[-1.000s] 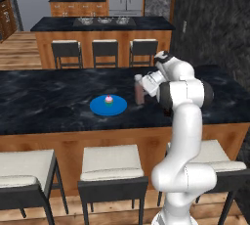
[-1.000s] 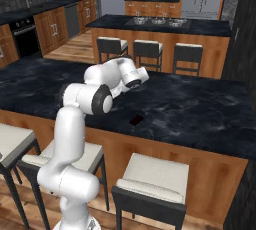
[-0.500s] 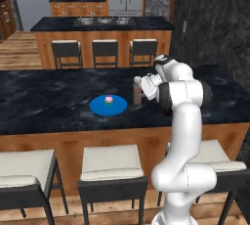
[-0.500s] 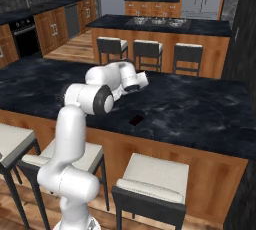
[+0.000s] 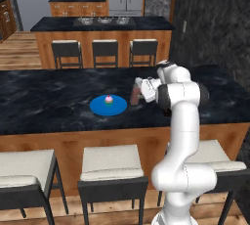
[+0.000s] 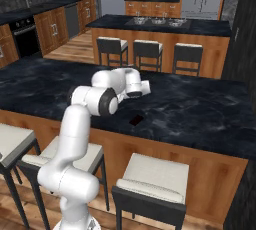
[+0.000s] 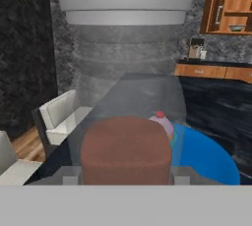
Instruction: Take the cinnamon bottle from the cabinet and place it on the dining table, next to the plate with the cupcake. Then take the chocolate from the dining counter and place it on the cupcake plate.
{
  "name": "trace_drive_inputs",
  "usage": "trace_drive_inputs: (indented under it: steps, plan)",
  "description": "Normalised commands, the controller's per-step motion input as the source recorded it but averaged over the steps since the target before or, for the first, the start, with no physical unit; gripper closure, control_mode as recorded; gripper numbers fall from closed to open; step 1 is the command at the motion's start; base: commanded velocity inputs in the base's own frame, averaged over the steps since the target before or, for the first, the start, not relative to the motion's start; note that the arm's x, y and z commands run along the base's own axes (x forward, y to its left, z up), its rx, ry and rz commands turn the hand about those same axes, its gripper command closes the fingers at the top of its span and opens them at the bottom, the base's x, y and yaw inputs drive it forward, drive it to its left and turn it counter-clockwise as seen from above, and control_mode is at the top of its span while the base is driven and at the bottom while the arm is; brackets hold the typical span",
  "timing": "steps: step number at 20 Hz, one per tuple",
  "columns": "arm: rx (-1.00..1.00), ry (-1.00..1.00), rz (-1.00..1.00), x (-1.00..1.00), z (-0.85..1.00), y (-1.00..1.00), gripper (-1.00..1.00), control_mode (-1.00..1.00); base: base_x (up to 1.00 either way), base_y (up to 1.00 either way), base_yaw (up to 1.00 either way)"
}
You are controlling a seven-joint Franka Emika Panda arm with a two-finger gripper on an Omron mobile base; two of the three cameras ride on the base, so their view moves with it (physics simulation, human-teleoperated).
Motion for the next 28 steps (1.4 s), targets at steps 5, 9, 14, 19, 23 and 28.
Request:
trace_drive_inputs:
  steps: [5,9,14,19,23,28]
  plan:
    - [-0.01,0.03,0.0,0.25,-0.05,0.0,1.0,-1.0,0.0,0.0,0.0]
    - [-0.02,0.05,0.0,0.28,-0.02,0.0,1.0,-1.0,0.0,0.0,0.0]
    - [-0.03,0.09,0.0,0.19,-0.14,0.0,1.0,-1.0,0.0,0.0,0.0]
    - [-0.09,0.02,0.0,0.08,-0.24,0.05,1.0,-1.0,0.0,0.0,0.0]
    - [-0.16,0.0,0.0,0.0,-0.29,0.08,1.0,-1.0,0.0,0.0,0.0]
    - [-0.12,-0.05,0.0,0.05,-0.21,0.0,1.0,-1.0,0.0,0.0,0.0]
